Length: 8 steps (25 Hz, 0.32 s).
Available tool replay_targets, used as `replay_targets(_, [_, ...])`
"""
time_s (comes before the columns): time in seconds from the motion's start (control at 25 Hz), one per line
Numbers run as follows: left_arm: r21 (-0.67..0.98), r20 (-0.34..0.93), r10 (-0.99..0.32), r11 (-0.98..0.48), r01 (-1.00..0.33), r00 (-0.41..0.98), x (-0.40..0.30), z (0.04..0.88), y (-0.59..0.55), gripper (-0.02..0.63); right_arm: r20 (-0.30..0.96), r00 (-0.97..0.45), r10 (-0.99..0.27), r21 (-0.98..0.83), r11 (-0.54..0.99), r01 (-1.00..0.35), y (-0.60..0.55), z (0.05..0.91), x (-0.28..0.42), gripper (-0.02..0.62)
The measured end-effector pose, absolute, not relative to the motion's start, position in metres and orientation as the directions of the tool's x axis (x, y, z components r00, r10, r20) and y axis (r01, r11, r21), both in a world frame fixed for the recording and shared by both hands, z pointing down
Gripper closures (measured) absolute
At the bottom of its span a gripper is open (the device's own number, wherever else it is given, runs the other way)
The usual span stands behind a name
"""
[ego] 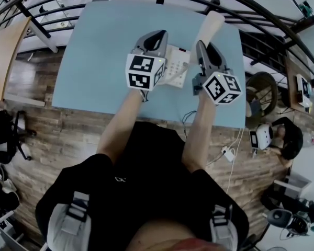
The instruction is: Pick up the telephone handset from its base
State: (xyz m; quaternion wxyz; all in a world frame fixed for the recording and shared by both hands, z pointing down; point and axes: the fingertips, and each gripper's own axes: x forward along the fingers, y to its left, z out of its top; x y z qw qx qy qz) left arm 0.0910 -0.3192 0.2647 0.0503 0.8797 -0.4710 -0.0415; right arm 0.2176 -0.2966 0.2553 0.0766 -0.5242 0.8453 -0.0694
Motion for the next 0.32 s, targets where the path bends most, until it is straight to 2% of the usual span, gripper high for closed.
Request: replay_targets(0.32, [0.125,-0.027,-0.832,-0.553,-0.824,0.554,0.0949,0.2646,-0.3161,0.606,-0.056,-0.443,-0.895,-0.185,0.445,-0.876,-0.2945,0.2575,0.2188,0.511])
